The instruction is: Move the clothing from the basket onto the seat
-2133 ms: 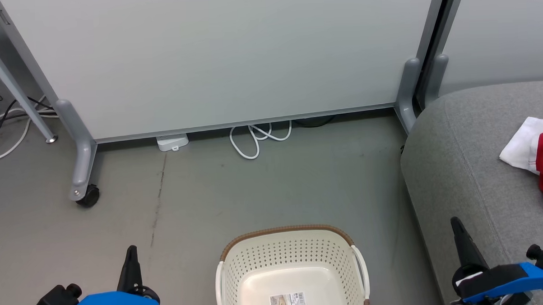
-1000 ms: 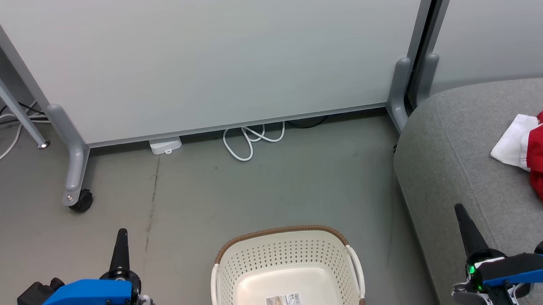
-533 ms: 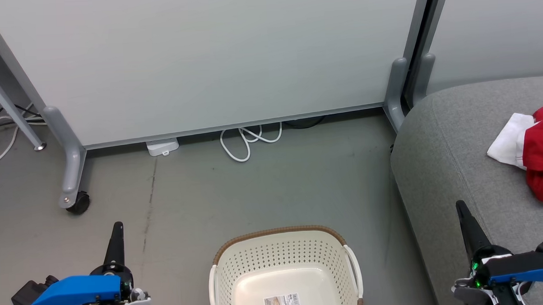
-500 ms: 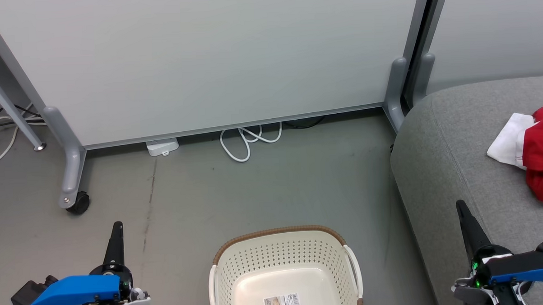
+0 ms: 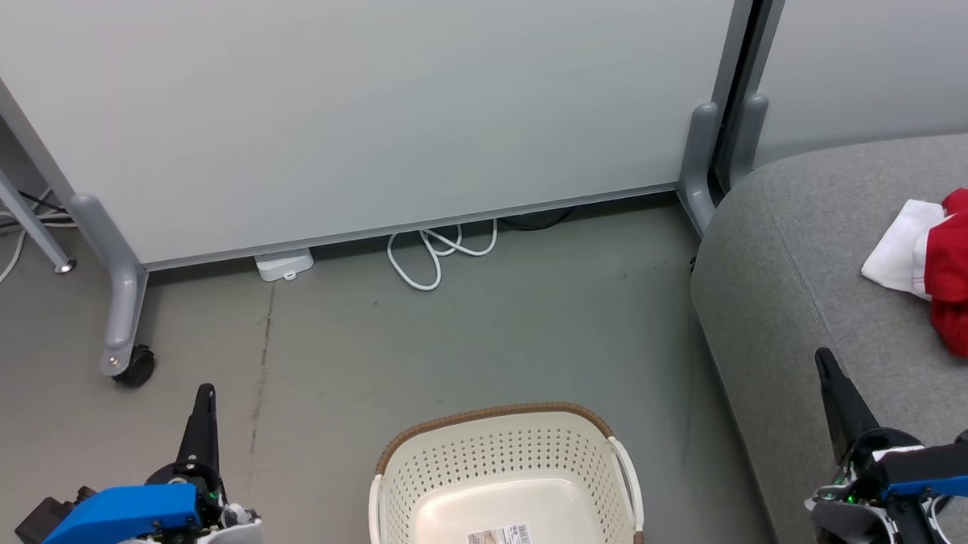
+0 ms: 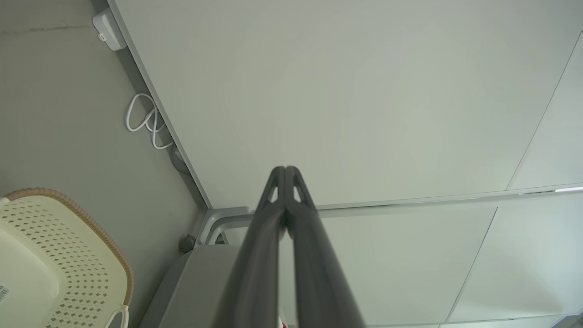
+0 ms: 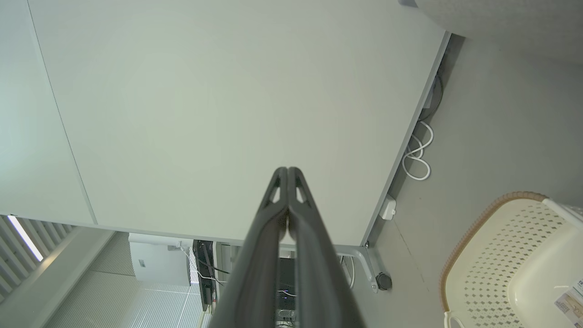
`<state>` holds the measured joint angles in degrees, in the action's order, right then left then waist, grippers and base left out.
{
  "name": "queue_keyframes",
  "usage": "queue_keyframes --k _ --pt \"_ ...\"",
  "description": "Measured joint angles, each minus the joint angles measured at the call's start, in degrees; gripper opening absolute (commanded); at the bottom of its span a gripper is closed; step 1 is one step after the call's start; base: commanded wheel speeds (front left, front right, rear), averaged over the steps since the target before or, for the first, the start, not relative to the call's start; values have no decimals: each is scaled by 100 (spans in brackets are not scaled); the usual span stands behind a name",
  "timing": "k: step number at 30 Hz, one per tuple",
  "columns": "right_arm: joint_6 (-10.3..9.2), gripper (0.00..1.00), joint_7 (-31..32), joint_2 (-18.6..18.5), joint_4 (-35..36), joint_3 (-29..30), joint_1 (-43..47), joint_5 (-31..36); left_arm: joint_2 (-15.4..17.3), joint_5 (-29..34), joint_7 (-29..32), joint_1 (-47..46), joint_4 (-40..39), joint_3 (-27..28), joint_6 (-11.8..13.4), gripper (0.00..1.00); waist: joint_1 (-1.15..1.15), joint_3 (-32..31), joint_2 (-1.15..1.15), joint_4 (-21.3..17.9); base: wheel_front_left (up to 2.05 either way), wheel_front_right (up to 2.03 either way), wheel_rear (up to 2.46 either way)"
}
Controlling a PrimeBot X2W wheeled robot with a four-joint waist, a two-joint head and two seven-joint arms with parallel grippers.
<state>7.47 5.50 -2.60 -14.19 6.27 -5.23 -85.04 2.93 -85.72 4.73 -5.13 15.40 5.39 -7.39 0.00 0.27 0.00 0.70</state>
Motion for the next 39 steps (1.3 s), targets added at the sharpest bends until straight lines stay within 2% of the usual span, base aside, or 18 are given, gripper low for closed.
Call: queue_keyframes --k 18,39 --pt "0 0 98 -8 9 22 -55 -699 -1 -635 177 -71 -125 114 0 0 0 -10 0 -68 0 0 0" --pt "0 0 99 -9 10 23 -57 -730 -1 -661 180 -82 -131 116 0 0 0 -10 0 -70 0 0 0"
